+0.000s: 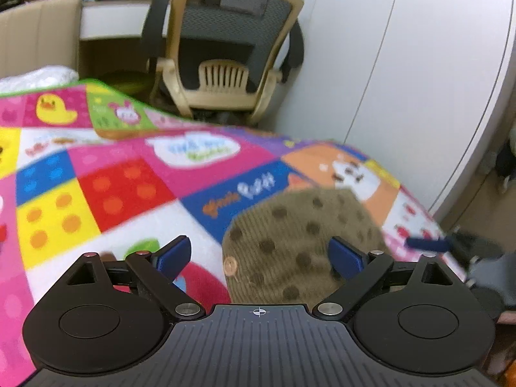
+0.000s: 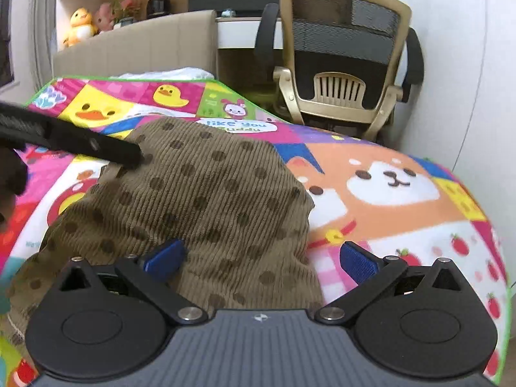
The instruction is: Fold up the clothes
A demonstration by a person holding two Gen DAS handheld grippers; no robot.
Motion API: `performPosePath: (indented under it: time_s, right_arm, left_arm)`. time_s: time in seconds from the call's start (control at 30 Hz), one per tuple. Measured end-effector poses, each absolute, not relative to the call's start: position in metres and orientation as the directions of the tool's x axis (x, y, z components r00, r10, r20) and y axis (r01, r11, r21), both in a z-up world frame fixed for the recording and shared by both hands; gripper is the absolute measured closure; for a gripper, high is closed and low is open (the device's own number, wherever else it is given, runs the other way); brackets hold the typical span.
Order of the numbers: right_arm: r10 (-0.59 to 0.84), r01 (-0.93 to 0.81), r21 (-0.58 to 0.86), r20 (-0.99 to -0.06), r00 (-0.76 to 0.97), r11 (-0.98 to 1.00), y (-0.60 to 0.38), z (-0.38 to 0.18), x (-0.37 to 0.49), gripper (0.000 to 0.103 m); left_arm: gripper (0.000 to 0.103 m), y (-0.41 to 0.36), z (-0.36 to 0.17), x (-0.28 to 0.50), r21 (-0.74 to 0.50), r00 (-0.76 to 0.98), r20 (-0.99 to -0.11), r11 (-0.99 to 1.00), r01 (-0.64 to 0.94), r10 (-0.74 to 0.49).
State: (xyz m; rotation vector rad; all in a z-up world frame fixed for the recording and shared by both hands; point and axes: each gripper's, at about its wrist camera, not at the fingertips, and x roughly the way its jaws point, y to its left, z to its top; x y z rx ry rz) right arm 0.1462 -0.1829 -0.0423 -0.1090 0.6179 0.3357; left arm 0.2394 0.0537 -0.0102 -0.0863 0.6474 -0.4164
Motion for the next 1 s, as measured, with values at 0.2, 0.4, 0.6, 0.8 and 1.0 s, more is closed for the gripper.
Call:
performPosePath:
  time_s: [0.2,0.4,0.6,0.8,1.0]
  right_arm:
    - [0.310,-0.379,0.007,-0.590,0.745,0.925,-0.188,-0.034,0.143,0.000]
    - [0.318,-0.325,0.078,-0.504,0.803,0.943,-0.204,0.005,0.184,0.000]
    - [0.200,-0.293,-0.051,-0.619,0.759,0.955,-0.176,-0.036,0.249,0.000]
    - [0.200,-0.267,-0.019,-0.614,0.764,0.964,-0.180,-0.039,0.241,0.000]
    - [0.190,-0.265,-0.037,-0.605,0.774,0.963,-0.180,-0.039,0.240,0.000]
  left_arm:
    - [0.007,0.060,-0.009,0.259,-0.173,0.753,-0.572,0.945,0.278,-0.327]
    - [0.006,0.052,-0.029,0.272,-0.144,0.725,-0.620,0.952,0.269,-0.299]
    - [0.006,0.035,-0.030,0.272,-0.039,0.740,-0.623,0.955,0.293,-0.253]
    - [0.006,0.042,-0.028,0.275,-0.089,0.730,-0.626,0.956,0.279,-0.272]
    - [0.007,0.056,-0.010,0.263,-0.158,0.739,-0.596,0.948,0.275,-0.313]
